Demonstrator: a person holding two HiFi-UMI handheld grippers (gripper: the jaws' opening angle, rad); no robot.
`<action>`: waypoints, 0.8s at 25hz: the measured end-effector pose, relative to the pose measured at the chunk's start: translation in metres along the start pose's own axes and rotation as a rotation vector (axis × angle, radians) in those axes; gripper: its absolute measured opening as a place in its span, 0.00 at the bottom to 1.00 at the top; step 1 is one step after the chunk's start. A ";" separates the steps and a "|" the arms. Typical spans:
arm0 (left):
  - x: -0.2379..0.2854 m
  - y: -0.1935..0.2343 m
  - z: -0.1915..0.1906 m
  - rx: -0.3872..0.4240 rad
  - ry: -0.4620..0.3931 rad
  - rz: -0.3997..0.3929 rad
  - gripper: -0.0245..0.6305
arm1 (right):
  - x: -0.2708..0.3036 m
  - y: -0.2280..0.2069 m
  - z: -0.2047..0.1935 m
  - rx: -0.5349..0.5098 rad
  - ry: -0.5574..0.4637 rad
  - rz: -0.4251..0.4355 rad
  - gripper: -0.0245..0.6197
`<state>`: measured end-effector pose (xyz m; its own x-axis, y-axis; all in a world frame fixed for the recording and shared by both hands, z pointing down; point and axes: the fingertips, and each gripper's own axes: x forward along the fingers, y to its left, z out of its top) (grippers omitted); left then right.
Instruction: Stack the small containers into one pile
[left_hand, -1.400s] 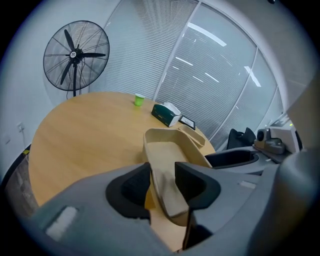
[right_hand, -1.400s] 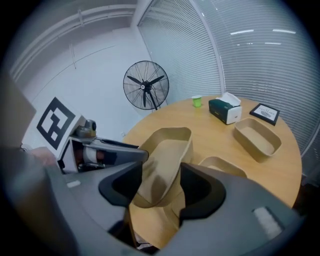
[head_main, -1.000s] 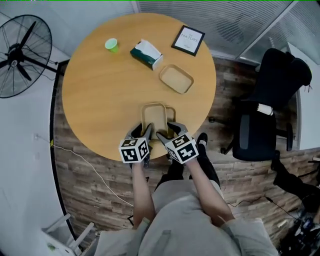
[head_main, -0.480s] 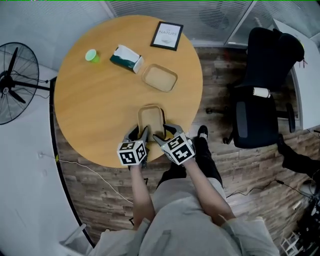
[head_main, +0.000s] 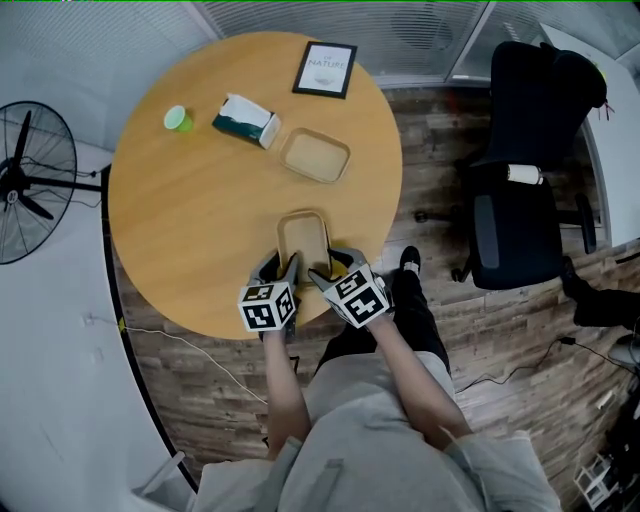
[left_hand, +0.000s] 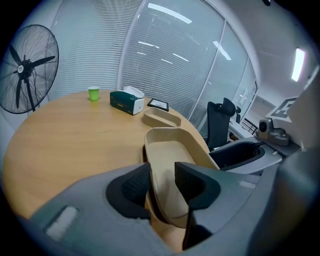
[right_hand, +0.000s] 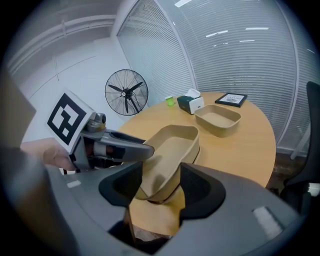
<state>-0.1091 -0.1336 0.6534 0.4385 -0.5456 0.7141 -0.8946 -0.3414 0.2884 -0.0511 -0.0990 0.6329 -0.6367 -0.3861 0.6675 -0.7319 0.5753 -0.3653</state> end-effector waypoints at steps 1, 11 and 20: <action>0.001 0.000 0.000 0.004 0.004 -0.002 0.28 | 0.001 -0.002 -0.001 0.000 0.001 -0.004 0.40; 0.003 0.005 -0.006 -0.008 0.003 0.012 0.28 | 0.006 -0.010 -0.012 -0.004 -0.001 -0.026 0.42; -0.008 0.014 -0.008 -0.028 -0.015 0.032 0.29 | -0.004 -0.017 -0.014 0.010 -0.006 -0.040 0.42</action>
<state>-0.1260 -0.1283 0.6566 0.4106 -0.5675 0.7137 -0.9102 -0.3024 0.2832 -0.0331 -0.0971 0.6457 -0.6081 -0.4127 0.6781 -0.7592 0.5518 -0.3451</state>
